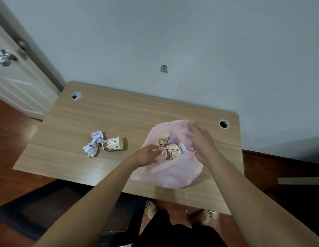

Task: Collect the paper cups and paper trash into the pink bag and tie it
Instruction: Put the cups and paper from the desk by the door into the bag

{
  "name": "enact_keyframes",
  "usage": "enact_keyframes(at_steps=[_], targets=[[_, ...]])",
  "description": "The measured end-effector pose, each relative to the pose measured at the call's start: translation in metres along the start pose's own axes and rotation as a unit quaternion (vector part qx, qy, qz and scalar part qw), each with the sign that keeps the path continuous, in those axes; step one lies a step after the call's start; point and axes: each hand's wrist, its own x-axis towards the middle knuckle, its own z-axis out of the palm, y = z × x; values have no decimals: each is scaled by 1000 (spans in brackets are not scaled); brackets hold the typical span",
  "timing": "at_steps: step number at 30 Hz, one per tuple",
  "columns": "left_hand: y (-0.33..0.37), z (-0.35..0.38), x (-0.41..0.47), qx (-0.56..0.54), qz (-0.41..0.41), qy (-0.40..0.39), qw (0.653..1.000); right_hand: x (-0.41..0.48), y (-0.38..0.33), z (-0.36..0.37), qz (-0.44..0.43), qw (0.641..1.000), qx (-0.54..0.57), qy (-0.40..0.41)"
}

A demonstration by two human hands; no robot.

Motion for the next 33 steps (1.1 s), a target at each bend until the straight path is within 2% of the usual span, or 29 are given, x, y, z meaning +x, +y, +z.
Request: enact_keyframes(at_steps=[3, 7, 9, 11, 13, 14, 16, 18, 24, 29, 31, 33], targets=[[7, -12, -9, 64, -42, -67, 995, 3, 5, 0, -2, 1000, -1, -3], [12, -50, -29, 54, -19, -118, 991, 0, 6, 5, -2, 1000, 5, -3], [4, -73, -32, 18, 2, -64, 998, -3, 5, 7, -1, 1000, 13, -5], [-14, -93, -22, 14, 16, 69, 997, -5, 8, 9, 0, 1000, 25, -6], [-45, -112, 0, 63, 14, 214, 975, -5, 10, 9, -3, 1000, 30, -5], [-65, -120, 9, 113, 5, 258, 960, -6, 11, 9, -2, 1000, 30, -4], [-109, -132, 31, 231, -17, 245, 941, -8, 11, 8, 1, 1000, 28, 0], [-150, -134, 47, 285, -38, 218, 933, -7, 13, 6, -2, 1000, 26, 2], [-163, -111, 37, 318, -25, 283, 905, -9, 13, 4, 3, 1000, 11, 2], [-157, -117, 43, 351, -44, 299, 886, -9, 17, 6, 8, 1000, 10, -4], [-156, -119, 45, 376, -39, 281, 882, -6, 22, 6, 11, 1000, 13, -6], [-158, -117, 46, 414, -47, 227, 880, -4, 25, 7, 15, 1000, 7, -5]])
